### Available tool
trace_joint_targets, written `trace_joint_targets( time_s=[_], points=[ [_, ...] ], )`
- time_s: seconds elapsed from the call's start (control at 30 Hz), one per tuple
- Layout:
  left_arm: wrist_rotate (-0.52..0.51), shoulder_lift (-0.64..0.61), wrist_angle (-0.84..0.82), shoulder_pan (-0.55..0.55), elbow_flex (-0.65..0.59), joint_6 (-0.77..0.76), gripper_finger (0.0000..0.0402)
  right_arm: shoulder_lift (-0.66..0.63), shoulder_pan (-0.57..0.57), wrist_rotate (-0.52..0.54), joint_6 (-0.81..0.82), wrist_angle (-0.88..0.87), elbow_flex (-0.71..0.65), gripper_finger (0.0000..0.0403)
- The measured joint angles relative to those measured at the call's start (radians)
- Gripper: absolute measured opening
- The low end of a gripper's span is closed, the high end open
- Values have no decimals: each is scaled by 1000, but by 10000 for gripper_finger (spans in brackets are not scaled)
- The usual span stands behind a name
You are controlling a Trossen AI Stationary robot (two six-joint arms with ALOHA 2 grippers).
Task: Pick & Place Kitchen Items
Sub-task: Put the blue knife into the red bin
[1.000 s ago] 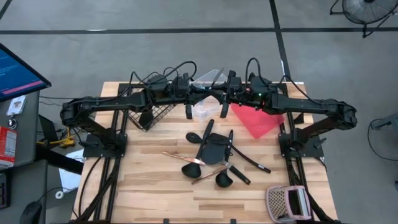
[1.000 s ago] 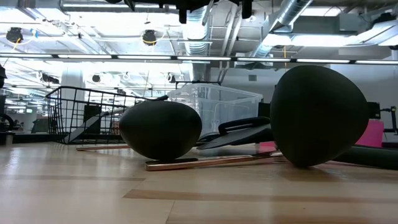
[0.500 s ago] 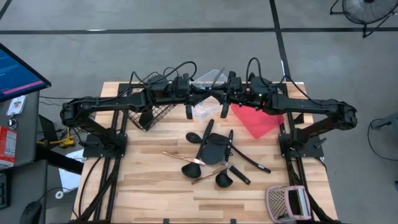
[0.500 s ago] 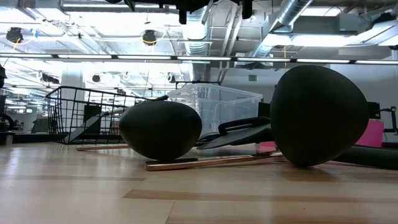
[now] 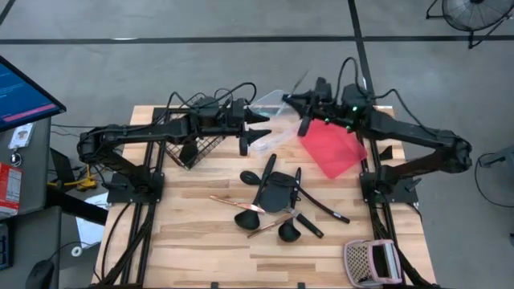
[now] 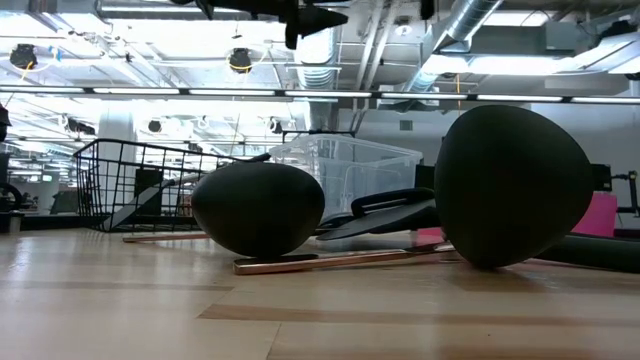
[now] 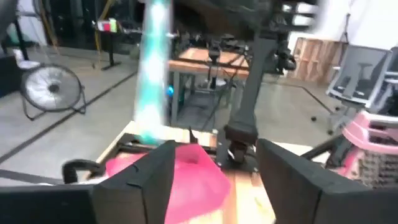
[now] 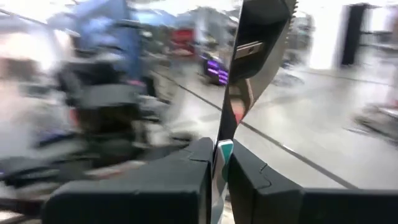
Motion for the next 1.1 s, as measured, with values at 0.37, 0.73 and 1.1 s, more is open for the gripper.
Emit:
trace_joint_targets(
  time_s=[0.37, 0.73, 1.1],
  points=[
    [-83, -78, -163, 3, -1, 1, 223, -102, -76, 280, 201, -801, 13, 18],
    [-145, -148, -184, 3, -1, 2, 223, 83, -80, 258, 361, -1092, -135, 18],
    [-148, -146, -212, 3, -1, 2, 223, 214, -92, 246, 293, -1056, -264, 18]
  ],
)
